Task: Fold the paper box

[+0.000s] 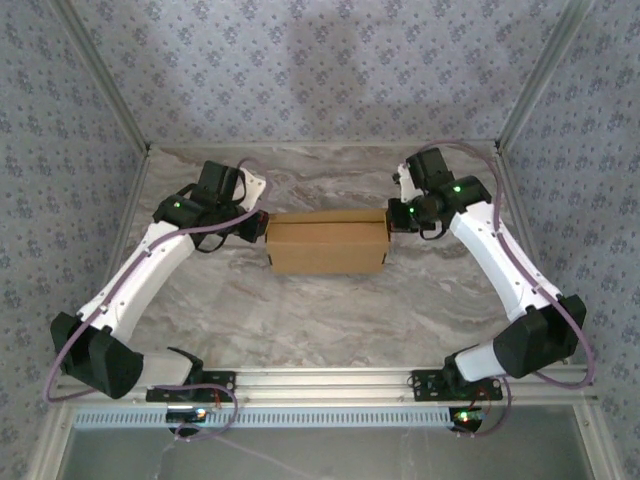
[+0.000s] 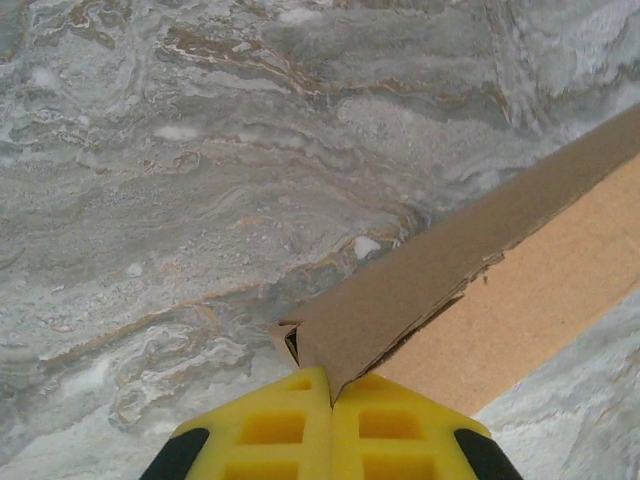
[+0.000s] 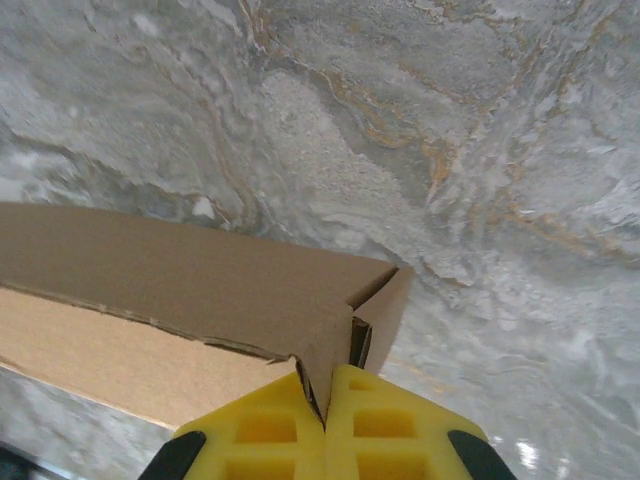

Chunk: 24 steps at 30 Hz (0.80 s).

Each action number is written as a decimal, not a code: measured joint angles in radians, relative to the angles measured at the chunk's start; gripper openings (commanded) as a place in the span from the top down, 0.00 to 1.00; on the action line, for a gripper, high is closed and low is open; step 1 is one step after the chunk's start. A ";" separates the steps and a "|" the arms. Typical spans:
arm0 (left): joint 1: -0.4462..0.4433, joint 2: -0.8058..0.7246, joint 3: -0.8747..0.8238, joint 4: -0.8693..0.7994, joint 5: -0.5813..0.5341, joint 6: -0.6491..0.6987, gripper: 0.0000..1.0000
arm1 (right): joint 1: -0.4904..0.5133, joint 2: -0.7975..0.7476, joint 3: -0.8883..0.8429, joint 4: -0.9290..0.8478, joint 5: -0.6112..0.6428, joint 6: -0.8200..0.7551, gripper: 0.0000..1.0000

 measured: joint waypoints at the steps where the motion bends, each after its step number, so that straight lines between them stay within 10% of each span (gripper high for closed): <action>1: 0.000 0.002 -0.002 0.009 -0.002 -0.023 1.00 | -0.009 0.001 -0.004 0.006 -0.017 0.026 1.00; 24: 0.066 0.085 -0.034 0.050 0.056 -0.301 1.00 | -0.007 0.099 0.020 0.001 -0.065 0.193 1.00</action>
